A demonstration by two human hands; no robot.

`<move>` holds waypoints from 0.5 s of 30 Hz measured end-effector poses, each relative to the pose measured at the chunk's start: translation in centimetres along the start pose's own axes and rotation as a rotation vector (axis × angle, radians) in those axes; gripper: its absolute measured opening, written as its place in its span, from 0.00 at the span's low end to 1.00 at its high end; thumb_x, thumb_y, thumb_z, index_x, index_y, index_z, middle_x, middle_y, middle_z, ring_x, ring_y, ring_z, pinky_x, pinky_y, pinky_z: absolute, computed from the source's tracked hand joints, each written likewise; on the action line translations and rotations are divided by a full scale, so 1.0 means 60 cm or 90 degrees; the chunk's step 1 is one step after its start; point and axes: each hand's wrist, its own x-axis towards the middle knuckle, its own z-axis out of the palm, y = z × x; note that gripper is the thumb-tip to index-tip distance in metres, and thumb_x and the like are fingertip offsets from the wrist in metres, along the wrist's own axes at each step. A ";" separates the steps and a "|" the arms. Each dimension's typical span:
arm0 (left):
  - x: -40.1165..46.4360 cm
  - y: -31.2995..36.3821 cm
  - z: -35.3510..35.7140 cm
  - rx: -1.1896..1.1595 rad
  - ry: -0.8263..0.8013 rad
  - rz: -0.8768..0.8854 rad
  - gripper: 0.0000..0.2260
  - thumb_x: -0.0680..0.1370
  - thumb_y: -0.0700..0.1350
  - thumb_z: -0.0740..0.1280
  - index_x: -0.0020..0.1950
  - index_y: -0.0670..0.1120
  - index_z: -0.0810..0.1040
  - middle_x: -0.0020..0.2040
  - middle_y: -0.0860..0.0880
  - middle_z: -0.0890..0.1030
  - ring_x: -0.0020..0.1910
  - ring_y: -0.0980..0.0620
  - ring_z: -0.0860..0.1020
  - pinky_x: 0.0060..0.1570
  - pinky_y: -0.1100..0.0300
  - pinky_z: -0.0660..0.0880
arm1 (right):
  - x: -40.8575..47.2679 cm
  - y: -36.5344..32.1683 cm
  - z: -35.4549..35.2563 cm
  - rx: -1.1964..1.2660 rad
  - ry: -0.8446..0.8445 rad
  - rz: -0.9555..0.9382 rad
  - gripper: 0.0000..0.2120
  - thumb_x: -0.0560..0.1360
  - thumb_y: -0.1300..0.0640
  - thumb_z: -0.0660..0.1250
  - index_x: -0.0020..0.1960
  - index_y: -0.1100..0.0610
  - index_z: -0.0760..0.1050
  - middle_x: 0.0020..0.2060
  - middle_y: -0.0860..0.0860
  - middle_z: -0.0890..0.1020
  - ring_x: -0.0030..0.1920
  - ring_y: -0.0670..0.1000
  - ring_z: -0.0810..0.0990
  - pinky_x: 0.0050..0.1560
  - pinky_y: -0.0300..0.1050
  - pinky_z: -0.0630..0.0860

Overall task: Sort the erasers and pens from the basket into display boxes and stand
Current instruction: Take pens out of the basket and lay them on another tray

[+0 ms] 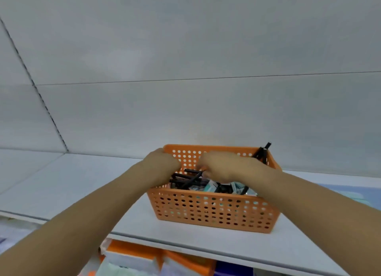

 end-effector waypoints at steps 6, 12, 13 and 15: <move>0.002 0.016 -0.006 0.104 -0.042 0.031 0.03 0.77 0.39 0.64 0.48 0.46 0.77 0.50 0.48 0.82 0.49 0.48 0.79 0.51 0.53 0.76 | 0.016 -0.005 0.012 -0.099 -0.032 -0.011 0.06 0.79 0.55 0.63 0.51 0.55 0.77 0.41 0.50 0.77 0.41 0.52 0.76 0.34 0.43 0.70; -0.046 -0.007 -0.052 -0.353 0.108 -0.243 0.05 0.82 0.45 0.59 0.58 0.49 0.69 0.49 0.49 0.78 0.44 0.51 0.78 0.42 0.56 0.76 | -0.046 0.067 -0.041 0.056 0.094 0.086 0.10 0.80 0.50 0.60 0.41 0.48 0.74 0.40 0.45 0.77 0.42 0.51 0.78 0.42 0.47 0.74; -0.048 -0.006 -0.057 -0.534 0.113 -0.278 0.05 0.83 0.46 0.57 0.57 0.49 0.70 0.46 0.49 0.78 0.41 0.52 0.77 0.40 0.57 0.74 | -0.055 0.071 -0.044 0.123 0.110 0.086 0.12 0.80 0.51 0.61 0.38 0.49 0.73 0.37 0.46 0.77 0.39 0.50 0.78 0.41 0.48 0.75; -0.045 0.011 -0.066 -0.918 0.114 -0.299 0.07 0.83 0.48 0.57 0.54 0.47 0.73 0.38 0.51 0.74 0.33 0.55 0.71 0.32 0.61 0.68 | -0.064 0.063 -0.044 0.272 0.122 0.077 0.13 0.80 0.52 0.61 0.39 0.54 0.74 0.34 0.50 0.80 0.32 0.49 0.79 0.37 0.46 0.76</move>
